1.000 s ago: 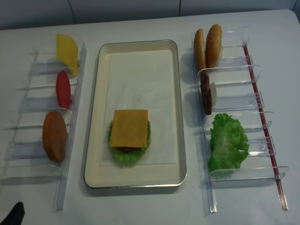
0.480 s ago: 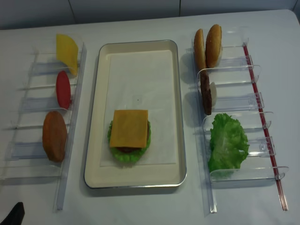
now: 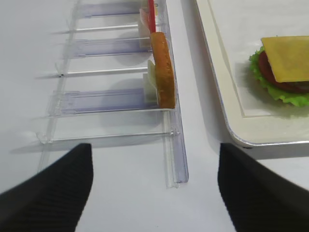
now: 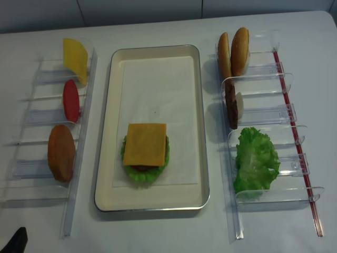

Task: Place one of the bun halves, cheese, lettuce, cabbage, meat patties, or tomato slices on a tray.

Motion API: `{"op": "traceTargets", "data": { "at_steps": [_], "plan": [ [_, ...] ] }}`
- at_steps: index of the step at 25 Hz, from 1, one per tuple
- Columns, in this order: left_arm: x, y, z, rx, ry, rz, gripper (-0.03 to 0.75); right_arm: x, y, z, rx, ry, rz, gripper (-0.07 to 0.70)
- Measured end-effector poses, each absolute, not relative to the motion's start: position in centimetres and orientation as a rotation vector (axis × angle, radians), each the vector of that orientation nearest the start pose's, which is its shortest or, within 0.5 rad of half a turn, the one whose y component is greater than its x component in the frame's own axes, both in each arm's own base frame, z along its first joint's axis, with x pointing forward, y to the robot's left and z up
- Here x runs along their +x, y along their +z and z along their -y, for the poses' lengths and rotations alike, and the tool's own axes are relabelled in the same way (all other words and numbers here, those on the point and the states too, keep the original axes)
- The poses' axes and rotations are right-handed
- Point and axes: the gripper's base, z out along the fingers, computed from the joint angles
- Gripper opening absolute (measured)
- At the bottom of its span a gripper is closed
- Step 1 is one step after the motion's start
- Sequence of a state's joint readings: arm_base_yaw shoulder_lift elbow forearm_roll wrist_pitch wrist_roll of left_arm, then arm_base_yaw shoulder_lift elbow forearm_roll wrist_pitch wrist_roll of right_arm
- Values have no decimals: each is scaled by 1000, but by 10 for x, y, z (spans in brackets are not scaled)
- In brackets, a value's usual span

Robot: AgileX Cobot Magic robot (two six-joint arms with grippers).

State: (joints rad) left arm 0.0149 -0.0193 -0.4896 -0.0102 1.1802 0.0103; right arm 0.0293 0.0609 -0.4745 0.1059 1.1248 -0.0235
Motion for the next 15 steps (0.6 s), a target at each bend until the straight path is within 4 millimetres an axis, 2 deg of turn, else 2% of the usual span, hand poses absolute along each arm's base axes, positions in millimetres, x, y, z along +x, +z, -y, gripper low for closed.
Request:
{"op": "traceTargets", "data": {
  "at_steps": [15],
  "plan": [
    [-12,265,1,-3,2,-2156,536,3,266,-9,-61,134,-2192,20]
  ]
}}
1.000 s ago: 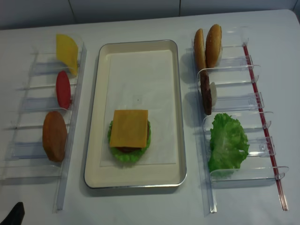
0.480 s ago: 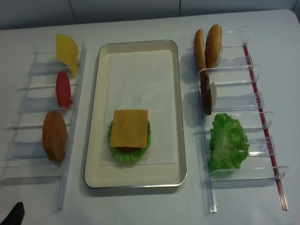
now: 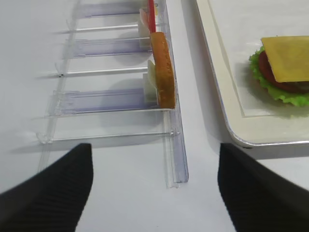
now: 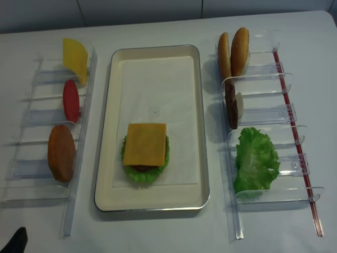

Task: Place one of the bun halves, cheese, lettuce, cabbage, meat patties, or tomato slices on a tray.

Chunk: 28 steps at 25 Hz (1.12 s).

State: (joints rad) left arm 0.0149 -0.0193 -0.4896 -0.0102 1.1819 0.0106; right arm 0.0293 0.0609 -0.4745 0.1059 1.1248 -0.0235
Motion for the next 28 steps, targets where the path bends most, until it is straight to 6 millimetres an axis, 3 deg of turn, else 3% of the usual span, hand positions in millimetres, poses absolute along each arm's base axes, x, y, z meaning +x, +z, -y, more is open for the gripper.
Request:
{"op": "traceTargets", "data": {
  "at_steps": [28],
  "plan": [
    [-12,265,1,-3,2,-2156,535,3,266,-9,-58,136,-2192,20]
  ]
}}
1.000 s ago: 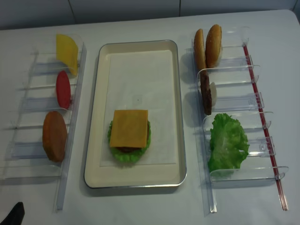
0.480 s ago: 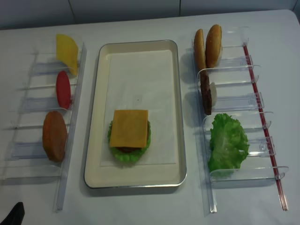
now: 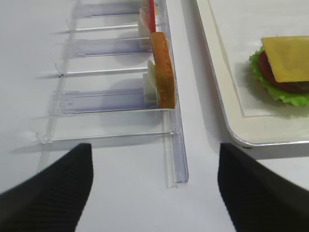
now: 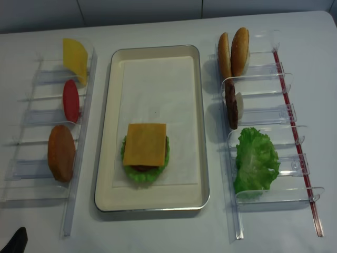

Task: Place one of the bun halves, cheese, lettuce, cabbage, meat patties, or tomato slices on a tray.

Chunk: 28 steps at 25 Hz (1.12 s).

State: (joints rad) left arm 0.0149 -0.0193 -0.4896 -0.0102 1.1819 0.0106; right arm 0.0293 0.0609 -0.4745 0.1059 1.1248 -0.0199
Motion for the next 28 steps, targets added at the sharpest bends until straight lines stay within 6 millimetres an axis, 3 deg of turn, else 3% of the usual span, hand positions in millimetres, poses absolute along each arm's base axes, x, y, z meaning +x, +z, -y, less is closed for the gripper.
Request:
{"op": "traceTargets", "data": {
  "at_steps": [16,19,25,28],
  "plan": [
    [-12,265,1,-3,2,-2156,535,3,266,-9,-59,135,-2192,44],
    [-12,265,1,-3,2,-2156,535,3,266,-9,-59,135,-2192,163],
    [-12,265,1,-3,2,-2156,535,3,266,-9,-59,135,-2192,567],
    [-12,265,1,-3,2,-2156,535,3,266,-9,-59,135,-2192,661]
  ]
}}
